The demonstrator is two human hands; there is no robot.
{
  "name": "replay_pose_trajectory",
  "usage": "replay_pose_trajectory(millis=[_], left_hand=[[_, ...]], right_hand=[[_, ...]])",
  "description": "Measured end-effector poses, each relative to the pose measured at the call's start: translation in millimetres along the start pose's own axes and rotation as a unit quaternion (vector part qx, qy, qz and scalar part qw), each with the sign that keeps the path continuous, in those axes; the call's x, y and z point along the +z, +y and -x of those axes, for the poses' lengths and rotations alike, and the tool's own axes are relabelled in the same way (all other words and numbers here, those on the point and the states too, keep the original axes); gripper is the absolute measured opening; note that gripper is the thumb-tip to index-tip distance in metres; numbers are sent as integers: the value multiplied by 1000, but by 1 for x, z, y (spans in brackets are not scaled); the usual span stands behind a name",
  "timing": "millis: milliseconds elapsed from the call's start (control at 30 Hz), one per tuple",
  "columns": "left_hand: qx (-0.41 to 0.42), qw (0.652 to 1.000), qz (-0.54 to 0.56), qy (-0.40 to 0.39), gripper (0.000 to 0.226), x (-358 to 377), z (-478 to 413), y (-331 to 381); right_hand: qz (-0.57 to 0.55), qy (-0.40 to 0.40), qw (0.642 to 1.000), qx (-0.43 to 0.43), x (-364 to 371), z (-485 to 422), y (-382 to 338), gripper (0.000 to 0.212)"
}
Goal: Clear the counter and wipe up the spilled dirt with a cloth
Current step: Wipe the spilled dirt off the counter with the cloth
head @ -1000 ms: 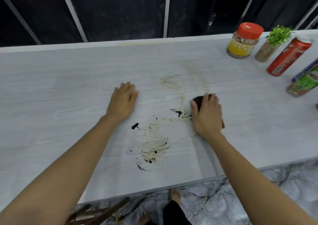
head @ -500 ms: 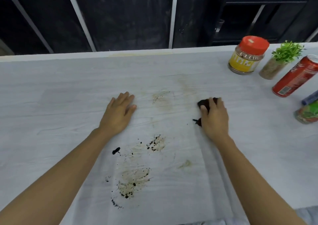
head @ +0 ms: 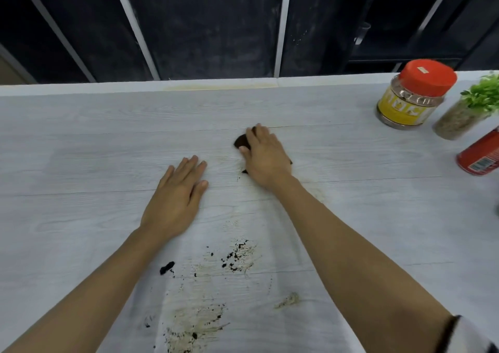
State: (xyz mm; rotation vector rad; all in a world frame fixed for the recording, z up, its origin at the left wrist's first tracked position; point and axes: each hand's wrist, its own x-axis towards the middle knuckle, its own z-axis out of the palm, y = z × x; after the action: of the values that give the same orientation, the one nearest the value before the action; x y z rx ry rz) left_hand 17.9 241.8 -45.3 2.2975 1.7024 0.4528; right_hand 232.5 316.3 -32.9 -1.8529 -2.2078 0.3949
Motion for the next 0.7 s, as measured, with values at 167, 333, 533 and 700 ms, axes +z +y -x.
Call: replay_pose_trajectory(millis=[167,333,533,700], left_hand=[[-39,982,174,60,40,-9,2,3],[-77,948,307,35,33,-31,25,1],[-57,966,251,-3,42,-40,83,-24],[-49,976,212,3,42,-40,112,-28]], right_hand=[[-33,-40,992,-114,8,12,-21,50],[-84,-84,979,-168,-3,39,-6,47],[-84,-49,991,-89,-9,108,6,48],[-60,7,994,-90,11,203,-29,50]])
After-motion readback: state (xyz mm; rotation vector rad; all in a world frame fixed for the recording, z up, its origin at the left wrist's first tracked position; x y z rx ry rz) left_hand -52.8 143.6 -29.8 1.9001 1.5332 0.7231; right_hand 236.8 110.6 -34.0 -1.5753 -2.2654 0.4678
